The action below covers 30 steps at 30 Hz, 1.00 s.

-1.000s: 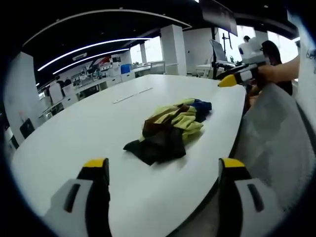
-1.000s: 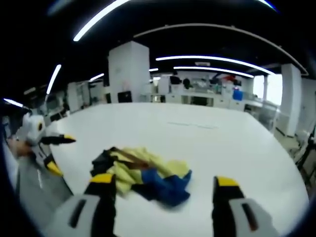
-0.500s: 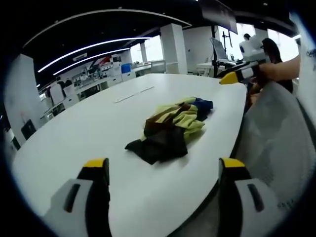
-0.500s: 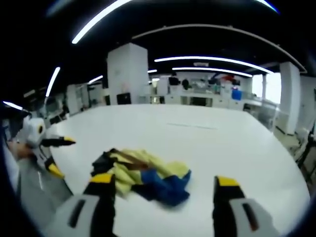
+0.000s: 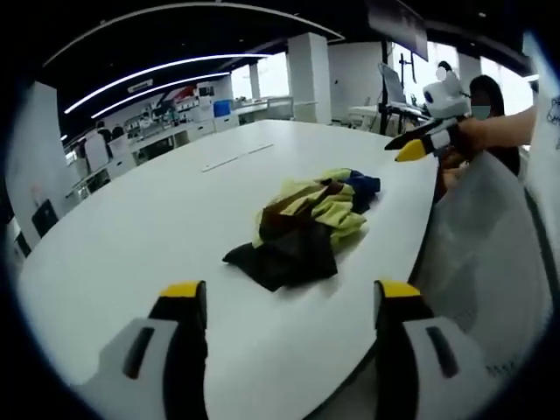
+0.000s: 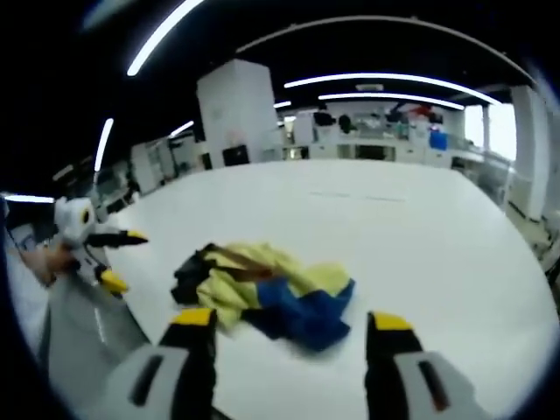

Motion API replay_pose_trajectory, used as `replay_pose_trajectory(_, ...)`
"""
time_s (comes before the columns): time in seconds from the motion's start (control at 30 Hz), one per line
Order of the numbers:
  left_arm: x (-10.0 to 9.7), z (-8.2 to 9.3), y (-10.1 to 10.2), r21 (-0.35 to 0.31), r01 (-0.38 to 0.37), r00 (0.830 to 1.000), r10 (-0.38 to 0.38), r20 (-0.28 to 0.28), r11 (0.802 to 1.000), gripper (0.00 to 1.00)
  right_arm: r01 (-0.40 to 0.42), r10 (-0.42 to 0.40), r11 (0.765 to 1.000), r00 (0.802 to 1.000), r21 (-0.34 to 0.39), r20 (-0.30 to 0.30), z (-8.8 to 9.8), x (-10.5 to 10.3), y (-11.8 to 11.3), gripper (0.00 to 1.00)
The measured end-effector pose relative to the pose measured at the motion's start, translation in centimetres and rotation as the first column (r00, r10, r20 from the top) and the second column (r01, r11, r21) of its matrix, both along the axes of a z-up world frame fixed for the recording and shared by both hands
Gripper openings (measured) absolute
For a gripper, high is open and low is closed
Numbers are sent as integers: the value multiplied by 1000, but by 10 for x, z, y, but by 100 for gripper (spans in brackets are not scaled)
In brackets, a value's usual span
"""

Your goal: Fold the garment on the visible template until the final outline fits inside the template.

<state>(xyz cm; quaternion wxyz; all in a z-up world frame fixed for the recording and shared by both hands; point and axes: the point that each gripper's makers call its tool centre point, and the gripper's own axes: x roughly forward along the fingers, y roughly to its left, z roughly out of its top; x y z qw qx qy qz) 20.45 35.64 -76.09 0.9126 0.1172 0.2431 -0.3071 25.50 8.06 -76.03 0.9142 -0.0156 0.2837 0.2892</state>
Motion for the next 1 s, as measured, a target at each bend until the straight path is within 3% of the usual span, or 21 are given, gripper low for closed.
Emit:
replay_pose_trajectory(0.17, 19, -3, -2, -56, 4, 999, -6, -35, 998, 60, -69, 69, 997, 998, -21, -15, -2, 10, 13, 56)
replay_pose_trajectory(0.27, 22, -16, -3, -71, -15, 993, 7, -122, 997, 56, -103, 102, 995, 994, -4, -49, -6, 20, 18, 50)
replay_pose_trajectory(0.37, 24, -25, -11, -107, -10, 983, -10, -185, 994, 47, -162, 165, 986, 980, 34, -113, -12, 19, 28, 36)
replay_pose_trajectory(0.43, 28, -28, -16, -110, 7, 983, -27, -184, 994, 46, -165, 166, 986, 981, 22, -99, -11, 25, 32, 33)
replay_pose_trajectory(0.5, 30, -34, -23, -120, 9, 975, -35, -221, 993, 46, -177, 177, 984, 979, 12, -105, -13, 30, 36, 36)
replay_pose_trajectory(0.6, 31, -35, -36, -130, 5, 966, -39, -255, 992, 39, -220, 219, 975, 967, 0, -128, -16, 33, 43, 29)
replay_pose_trajectory(0.7, 35, -36, -39, -154, -16, 961, -27, -276, 988, 36, -250, 247, 968, 958, -3, -147, -20, 35, 47, 23)
replay_pose_trajectory(0.83, 38, -42, -44, -199, -65, 945, -4, -326, 978, 30, -254, 245, 967, 955, -30, -168, -28, 41, 47, 22)
replay_pose_trajectory(1.0, 40, -45, -47, -209, -84, 945, 12, -325, 974, 26, -249, 241, 968, 941, -5, -236, -40, 42, 44, 13)
